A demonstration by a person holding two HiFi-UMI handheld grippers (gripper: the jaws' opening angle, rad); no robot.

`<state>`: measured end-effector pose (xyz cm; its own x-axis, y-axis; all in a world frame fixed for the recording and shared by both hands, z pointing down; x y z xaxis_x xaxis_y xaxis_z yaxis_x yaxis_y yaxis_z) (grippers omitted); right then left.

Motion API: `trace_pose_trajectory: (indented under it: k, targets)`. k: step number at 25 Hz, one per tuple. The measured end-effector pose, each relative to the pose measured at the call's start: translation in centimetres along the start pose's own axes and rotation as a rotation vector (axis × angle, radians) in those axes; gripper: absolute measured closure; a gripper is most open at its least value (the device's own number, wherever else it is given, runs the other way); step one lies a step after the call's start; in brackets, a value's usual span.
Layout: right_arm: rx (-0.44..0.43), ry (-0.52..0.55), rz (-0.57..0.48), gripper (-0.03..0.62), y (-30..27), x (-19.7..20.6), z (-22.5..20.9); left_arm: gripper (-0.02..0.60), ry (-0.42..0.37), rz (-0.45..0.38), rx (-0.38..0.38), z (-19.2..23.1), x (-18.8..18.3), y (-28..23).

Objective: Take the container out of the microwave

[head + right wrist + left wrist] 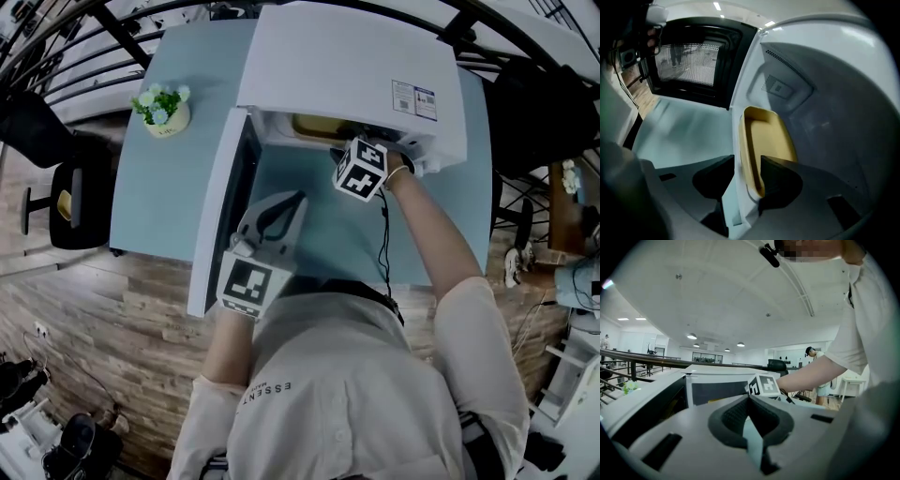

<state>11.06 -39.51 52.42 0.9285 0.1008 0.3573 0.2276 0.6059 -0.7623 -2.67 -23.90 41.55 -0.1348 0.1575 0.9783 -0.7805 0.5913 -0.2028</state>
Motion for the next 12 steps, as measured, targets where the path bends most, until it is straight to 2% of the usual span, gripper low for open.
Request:
trace_pose_trajectory:
  k: [3,7,12]
  targets:
    - [-0.005,0.036,0.01,0.435,-0.61,0.08,-0.04,0.58,0.006,-0.001,-0.006,0.09,-0.09,0.01]
    - [0.001,0.078,0.012,0.529,-0.79,0.01,-0.07,0.58,0.031,0.003,-0.011,-0.01,-0.29,-0.02]
    - [-0.012,0.104,-0.004,0.557,-0.26,-0.25,0.26,0.58,0.001,-0.001,-0.001,0.01,-0.2,0.08]
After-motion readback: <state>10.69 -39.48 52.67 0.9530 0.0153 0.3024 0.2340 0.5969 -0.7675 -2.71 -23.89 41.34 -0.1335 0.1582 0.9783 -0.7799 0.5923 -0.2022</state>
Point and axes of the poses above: the fingertips, and each gripper's own axes: y backward along the fingers, z to its left, x out of its underside, the point moved 7 cm from there along y, backward along the fingers, and after that the axes turned 8 degrees about x, right-handed, at the moved point
